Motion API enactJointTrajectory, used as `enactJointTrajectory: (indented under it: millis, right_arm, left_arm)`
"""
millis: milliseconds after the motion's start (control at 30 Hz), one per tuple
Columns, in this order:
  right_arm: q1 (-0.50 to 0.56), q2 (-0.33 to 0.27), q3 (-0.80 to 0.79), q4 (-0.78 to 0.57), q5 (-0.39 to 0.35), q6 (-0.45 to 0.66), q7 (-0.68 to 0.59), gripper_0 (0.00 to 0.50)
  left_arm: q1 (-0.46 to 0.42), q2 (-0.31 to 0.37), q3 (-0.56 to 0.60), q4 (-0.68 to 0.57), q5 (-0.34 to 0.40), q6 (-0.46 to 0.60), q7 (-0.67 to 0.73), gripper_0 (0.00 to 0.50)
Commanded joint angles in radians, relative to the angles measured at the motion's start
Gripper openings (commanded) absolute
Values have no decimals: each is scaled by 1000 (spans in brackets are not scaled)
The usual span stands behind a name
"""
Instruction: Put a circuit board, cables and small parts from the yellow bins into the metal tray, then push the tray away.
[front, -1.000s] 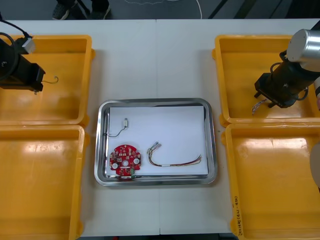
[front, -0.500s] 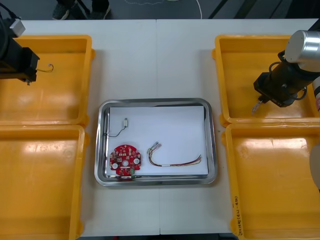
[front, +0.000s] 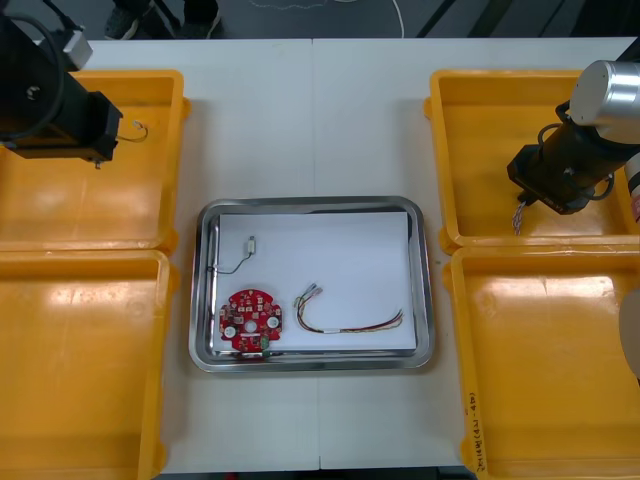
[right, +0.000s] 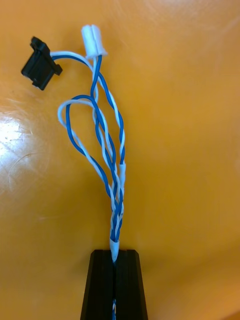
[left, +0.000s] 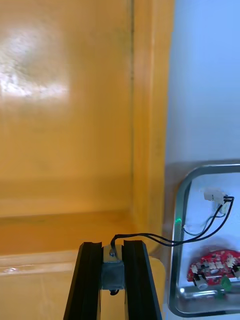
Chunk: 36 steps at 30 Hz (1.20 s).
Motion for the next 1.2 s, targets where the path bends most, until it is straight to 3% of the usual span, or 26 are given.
enactJointTrajectory:
  millis: [33,267,500,633,900,1200]
  right_arm:
    - [-27,-18,4,-13,-9,29,41,0]
    - [-106,-39,-14,-14,-19,95,207,0]
    - [-122,-85,-8,-14,-150,115,383,0]
    - [-142,-130,73,-20,-211,166,467,0]
    - [-145,-199,191,-152,-367,276,381,0]
    - [-142,-200,191,-290,-394,399,354,0]
  left_arm:
    - [-48,-37,-41,-68,20,8,241,0]
    - [-47,-92,-100,-128,8,8,366,0]
    - [-47,-189,-129,-154,-65,8,390,0]
    - [-47,-238,-175,-154,-104,8,395,0]
    - [-47,-344,-242,-134,-202,8,393,0]
    - [-47,-414,-310,-36,-253,8,393,0]
